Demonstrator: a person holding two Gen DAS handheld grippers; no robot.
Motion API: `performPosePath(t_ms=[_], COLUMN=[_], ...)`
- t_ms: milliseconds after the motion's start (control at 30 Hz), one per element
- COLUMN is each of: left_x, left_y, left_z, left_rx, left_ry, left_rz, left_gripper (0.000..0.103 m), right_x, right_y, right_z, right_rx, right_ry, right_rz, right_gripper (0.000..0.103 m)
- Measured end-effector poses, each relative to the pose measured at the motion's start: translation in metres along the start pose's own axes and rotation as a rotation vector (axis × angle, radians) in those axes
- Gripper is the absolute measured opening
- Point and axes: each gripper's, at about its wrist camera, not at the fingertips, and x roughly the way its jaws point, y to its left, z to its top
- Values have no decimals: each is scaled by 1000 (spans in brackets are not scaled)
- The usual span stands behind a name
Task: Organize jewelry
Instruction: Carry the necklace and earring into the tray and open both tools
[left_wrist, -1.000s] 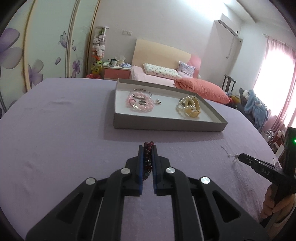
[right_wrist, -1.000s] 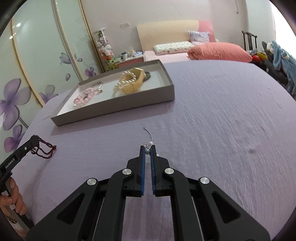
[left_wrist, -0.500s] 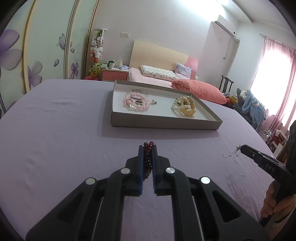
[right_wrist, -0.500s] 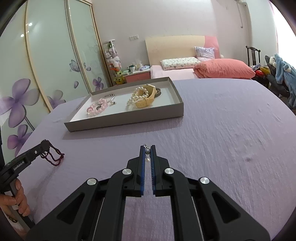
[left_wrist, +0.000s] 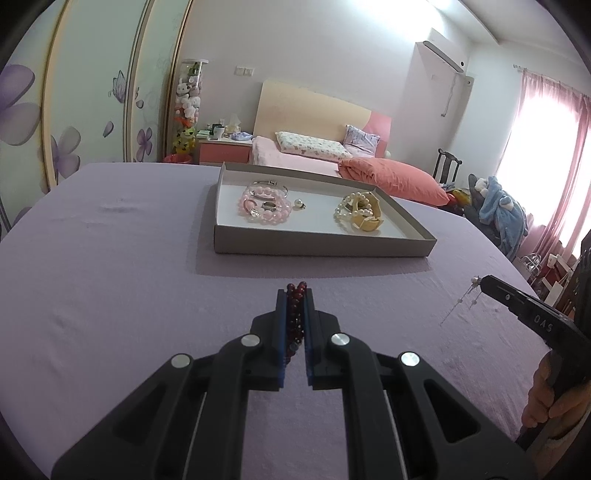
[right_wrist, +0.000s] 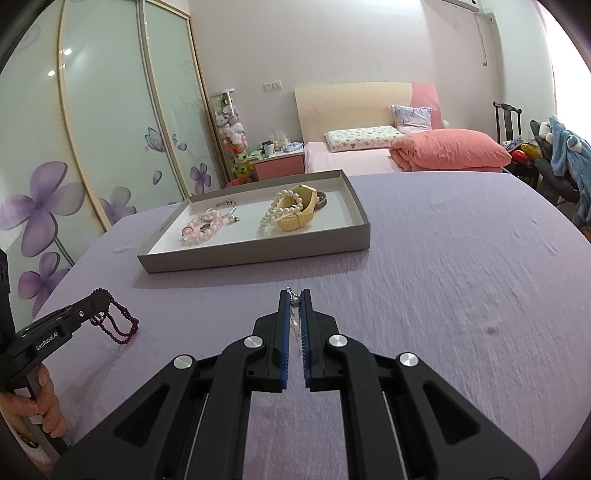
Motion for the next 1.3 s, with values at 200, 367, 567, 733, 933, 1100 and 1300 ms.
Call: performPosePath(t_ms=[200, 367, 567, 733, 933, 1100, 1300], left_x=[-1, -3, -3, 1, 16, 41, 74], left_y=[-2, -4, -8, -10, -14, -18, -20], left_z=[0, 2, 8, 27, 70, 102, 129], left_rx=[12, 23, 46, 79, 101, 104, 111], left_ry=[-5, -12, -26, -52, -121, -166, -179], left_rz=[18, 23, 34, 43, 51, 75, 86], left_gripper=[9, 9, 9, 9, 9, 9, 9], right_x=[-2, -5, -5, -4, 6, 32, 71], right_y=[1, 4, 6, 9, 16, 21, 27], right_z=[2, 12, 23, 40, 76, 103, 121], right_rx=[-2, -11, -14, -22, -45, -39, -29], right_ry=[-14, -45, -75, -124, -215, -254, -243], right_rz=[0, -1, 3, -5, -6, 4, 9], right_gripper=[6, 6, 6, 6, 6, 6, 6])
